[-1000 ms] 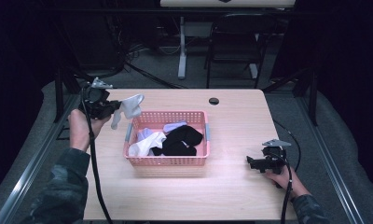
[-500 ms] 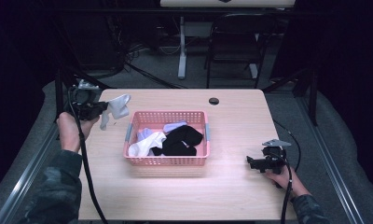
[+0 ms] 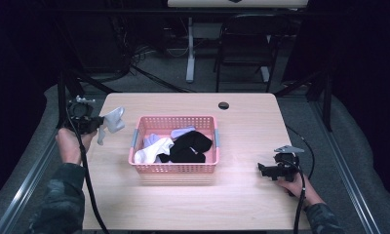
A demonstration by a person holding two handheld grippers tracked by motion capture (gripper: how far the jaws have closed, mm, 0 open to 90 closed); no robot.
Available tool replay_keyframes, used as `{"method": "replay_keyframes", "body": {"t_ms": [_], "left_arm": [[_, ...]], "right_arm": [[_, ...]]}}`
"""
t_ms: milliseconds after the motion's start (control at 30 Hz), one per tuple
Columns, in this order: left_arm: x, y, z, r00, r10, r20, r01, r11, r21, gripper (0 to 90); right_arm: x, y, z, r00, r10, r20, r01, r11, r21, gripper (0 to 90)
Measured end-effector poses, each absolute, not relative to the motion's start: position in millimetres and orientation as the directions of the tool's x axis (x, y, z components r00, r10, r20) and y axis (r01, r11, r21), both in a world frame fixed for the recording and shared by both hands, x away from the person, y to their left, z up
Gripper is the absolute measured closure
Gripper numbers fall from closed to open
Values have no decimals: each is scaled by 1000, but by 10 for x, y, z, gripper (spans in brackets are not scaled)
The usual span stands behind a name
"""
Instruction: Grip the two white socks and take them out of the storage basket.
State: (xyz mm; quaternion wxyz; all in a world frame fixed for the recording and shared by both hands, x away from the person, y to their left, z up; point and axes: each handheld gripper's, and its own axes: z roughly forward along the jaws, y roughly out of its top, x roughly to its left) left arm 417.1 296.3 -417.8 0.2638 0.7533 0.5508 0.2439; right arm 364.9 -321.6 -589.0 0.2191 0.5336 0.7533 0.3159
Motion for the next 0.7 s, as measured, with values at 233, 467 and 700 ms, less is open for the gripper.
{"method": "replay_keyframes", "body": {"t_ms": [233,467,700], "left_arm": [[4203,3022,-4484,248,967,51,761,-228,608,890],[4247,3083,-4771,219,975,25,810,-196,553,890],[4255,3104,-5075,188,982,-14,856,-157,493,840]], "right_arm": [[3648,-3214,-5892,-332,943,8,665,228,712,0],[3649,-3213,-5892,-332,943,8,665,228,711,0],[3648,-3212,-5891,-330,944,4,665,229,711,0]]}}
